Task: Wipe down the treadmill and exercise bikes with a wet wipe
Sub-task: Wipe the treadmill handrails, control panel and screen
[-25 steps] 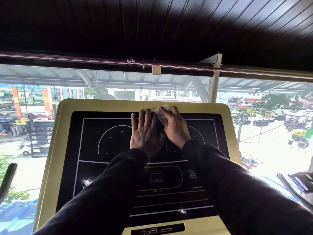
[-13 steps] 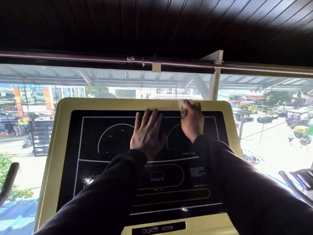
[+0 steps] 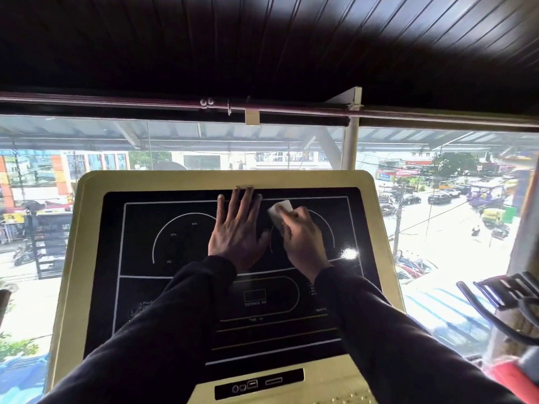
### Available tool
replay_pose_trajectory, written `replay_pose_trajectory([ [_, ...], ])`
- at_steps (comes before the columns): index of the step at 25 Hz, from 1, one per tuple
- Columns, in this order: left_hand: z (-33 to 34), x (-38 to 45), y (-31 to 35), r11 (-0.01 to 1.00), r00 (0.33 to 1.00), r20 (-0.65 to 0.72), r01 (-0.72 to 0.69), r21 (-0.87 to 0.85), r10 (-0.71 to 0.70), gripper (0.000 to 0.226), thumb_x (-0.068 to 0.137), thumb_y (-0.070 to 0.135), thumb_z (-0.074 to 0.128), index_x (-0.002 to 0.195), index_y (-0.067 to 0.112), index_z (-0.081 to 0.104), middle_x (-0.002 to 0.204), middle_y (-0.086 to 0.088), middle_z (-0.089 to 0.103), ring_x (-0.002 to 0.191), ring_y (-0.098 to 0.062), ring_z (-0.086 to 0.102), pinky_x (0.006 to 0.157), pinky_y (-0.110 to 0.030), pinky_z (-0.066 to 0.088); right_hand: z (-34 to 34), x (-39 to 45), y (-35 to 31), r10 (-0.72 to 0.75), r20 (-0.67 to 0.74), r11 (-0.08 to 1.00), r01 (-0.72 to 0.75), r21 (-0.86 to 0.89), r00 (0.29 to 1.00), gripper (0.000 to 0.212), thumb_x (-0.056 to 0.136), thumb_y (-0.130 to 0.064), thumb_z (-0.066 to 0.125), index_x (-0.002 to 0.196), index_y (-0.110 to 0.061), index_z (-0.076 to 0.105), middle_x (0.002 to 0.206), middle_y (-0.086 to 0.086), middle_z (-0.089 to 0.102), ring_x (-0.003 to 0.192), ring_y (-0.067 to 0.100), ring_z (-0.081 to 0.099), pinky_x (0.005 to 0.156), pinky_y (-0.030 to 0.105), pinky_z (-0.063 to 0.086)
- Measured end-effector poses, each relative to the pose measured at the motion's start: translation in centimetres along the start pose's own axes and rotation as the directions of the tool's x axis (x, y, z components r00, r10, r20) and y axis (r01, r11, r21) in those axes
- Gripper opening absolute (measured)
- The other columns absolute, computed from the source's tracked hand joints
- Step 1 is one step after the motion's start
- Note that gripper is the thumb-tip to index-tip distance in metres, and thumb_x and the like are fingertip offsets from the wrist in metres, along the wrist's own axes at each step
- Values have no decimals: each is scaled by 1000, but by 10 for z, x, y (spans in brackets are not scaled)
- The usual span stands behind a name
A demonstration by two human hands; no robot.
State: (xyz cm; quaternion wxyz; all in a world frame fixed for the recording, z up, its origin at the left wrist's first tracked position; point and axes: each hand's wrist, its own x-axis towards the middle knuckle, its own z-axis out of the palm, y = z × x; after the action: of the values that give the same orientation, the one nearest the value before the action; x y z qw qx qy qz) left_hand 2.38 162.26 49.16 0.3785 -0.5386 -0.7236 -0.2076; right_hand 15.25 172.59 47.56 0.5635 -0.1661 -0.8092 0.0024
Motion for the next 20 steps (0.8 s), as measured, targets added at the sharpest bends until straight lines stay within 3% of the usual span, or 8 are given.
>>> replay_pose_trajectory([
  [3, -1, -5, 3, 1000, 1000, -13, -17, -16, 17, 83, 82, 53, 34, 154, 13, 27, 164, -13, 13, 152, -32, 6, 121, -56, 0, -9, -7, 12, 292, -174, 956, -287, 57, 940, 39, 89, 0, 57, 127, -7, 62, 96, 16, 56, 73, 26, 58, 63, 35, 54],
  [8, -2, -17, 5, 990, 999, -33, -45, -134, 40, 80, 80, 48, 37, 152, 13, 33, 160, -13, 26, 151, -32, 11, 122, -54, 0, -14, -40, -3, 48, 64, 999, -47, -15, 997, 28, 99, -22, 50, 125, -21, 60, 92, 7, 50, 67, 22, 55, 56, 30, 48],
  [11, 2, -30, 9, 983, 998, -42, -61, -173, 55, 78, 80, 46, 39, 149, 12, 38, 157, -13, 32, 150, -32, 16, 122, -51, -1, -15, -50, 3, 320, -87, 947, -317, 43, 943, 32, 95, -11, 54, 126, -16, 61, 96, 9, 50, 70, 23, 57, 57, 37, 54],
  [12, 2, -34, 11, 983, 998, -32, -63, -173, 58, 78, 80, 47, 38, 149, 11, 38, 157, -13, 32, 150, -32, 15, 122, -50, -1, -13, -55, -5, 314, -66, 949, -312, 38, 947, 32, 95, -12, 53, 126, -18, 59, 97, 7, 49, 70, 22, 56, 58, 35, 54],
  [15, 4, -43, 16, 989, 998, -2, -56, -134, 56, 77, 84, 51, 34, 150, 12, 37, 160, -13, 26, 151, -32, 12, 122, -51, -1, -13, -78, -16, 6, 108, 998, 1, -65, 994, 34, 95, -17, 54, 126, -29, 53, 94, 2, 46, 68, 20, 54, 56, 32, 50],
  [16, 6, -46, 18, 993, 998, 11, -53, -106, 54, 77, 84, 52, 34, 151, 14, 36, 162, -12, 22, 151, -31, 9, 122, -51, -1, -17, -81, -9, 21, 100, 998, -15, -58, 995, 33, 94, -19, 52, 126, -29, 55, 94, 3, 48, 68, 21, 55, 57, 31, 51],
  [19, 13, -58, 23, 999, 998, 43, -44, -10, 44, 79, 84, 56, 34, 153, 18, 28, 165, -9, 8, 152, -29, 1, 122, -52, -2, -24, -86, 2, 350, -109, 937, -350, 19, 931, 36, 92, -15, 50, 126, -15, 63, 96, 10, 53, 73, 21, 56, 63, 37, 54],
  [20, 15, -61, 25, 999, 998, 50, -40, 8, 39, 81, 84, 56, 35, 154, 18, 25, 165, -9, 5, 152, -30, 0, 122, -53, -3, -22, -91, -3, 363, -114, 932, -362, 27, 925, 37, 93, -16, 48, 126, -13, 63, 98, 12, 54, 75, 20, 56, 63, 37, 55],
])
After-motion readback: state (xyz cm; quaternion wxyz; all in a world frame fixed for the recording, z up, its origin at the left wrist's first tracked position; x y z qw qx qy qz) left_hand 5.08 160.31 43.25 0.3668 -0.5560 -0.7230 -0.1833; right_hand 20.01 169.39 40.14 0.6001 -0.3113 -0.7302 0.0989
